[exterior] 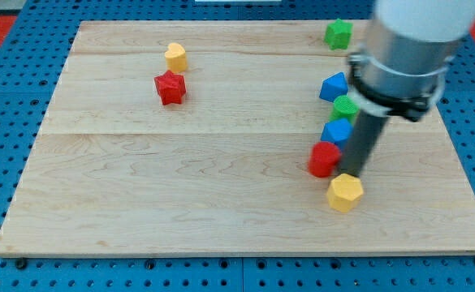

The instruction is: Move the red circle below the red star

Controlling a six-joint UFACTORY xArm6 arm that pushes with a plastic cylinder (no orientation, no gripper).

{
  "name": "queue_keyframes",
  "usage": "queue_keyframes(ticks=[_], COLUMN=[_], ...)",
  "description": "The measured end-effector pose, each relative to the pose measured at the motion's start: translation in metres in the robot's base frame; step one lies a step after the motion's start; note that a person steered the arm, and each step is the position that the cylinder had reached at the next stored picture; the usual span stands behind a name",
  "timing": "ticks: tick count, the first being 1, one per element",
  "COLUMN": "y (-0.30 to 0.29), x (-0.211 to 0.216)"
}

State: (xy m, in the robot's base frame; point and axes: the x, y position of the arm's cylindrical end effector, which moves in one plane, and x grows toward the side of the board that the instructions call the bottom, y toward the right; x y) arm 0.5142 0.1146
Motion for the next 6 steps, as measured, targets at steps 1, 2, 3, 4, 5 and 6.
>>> queue_keyframes(ticks=[1, 2, 3, 4, 5, 6], y=[-0.024, -0.023, -0.092, -0.12, -0.128, -0.193], x=[-0.021, -0.038, -0.038, -0.046, -0.029, -0.061])
